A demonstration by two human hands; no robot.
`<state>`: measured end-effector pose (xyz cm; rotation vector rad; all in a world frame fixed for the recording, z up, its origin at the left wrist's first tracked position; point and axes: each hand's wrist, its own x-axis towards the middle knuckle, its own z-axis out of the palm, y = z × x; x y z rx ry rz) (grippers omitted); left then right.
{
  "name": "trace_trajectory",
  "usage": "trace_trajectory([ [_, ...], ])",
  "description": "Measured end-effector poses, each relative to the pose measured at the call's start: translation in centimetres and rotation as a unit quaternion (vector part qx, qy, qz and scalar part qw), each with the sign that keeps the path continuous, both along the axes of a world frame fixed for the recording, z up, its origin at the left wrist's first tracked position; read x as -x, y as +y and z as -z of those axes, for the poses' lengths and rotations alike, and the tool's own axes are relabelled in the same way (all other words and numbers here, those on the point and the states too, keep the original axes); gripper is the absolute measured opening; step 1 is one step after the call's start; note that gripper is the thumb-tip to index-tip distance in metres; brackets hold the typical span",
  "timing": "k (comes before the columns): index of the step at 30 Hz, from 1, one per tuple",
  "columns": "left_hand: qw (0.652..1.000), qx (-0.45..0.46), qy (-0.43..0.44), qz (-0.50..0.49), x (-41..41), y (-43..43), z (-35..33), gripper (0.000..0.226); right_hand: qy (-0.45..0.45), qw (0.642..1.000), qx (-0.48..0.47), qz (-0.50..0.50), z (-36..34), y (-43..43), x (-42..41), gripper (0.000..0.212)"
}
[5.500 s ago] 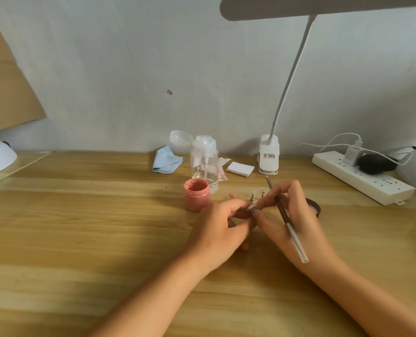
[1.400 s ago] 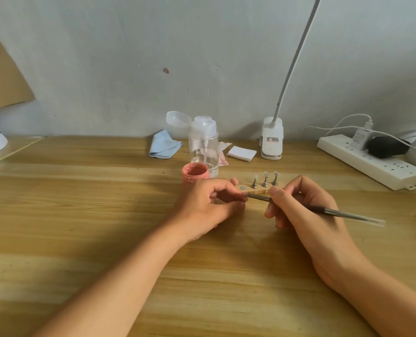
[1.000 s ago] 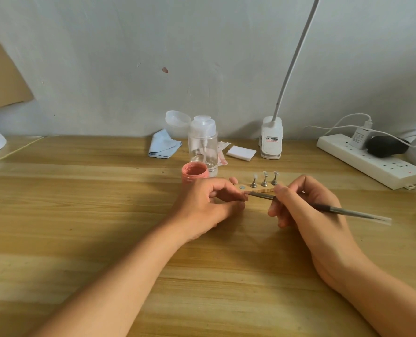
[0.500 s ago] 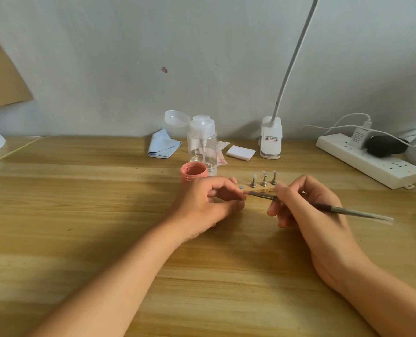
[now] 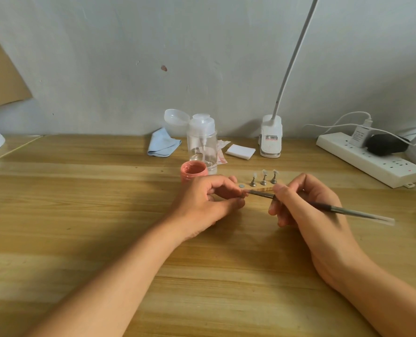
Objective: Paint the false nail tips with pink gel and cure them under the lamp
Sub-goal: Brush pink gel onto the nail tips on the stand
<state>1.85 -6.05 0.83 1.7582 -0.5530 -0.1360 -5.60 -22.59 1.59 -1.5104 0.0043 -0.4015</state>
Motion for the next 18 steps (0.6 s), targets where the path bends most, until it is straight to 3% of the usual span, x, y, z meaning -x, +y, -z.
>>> trace_trajectory([
  [18, 1.0, -0.004, 0.0, -0.001, -0.15, 0.13, 0.2, 0.02, -0.006, 1.0, 0.001, -0.002, 0.07, -0.02, -0.07, 0.027],
])
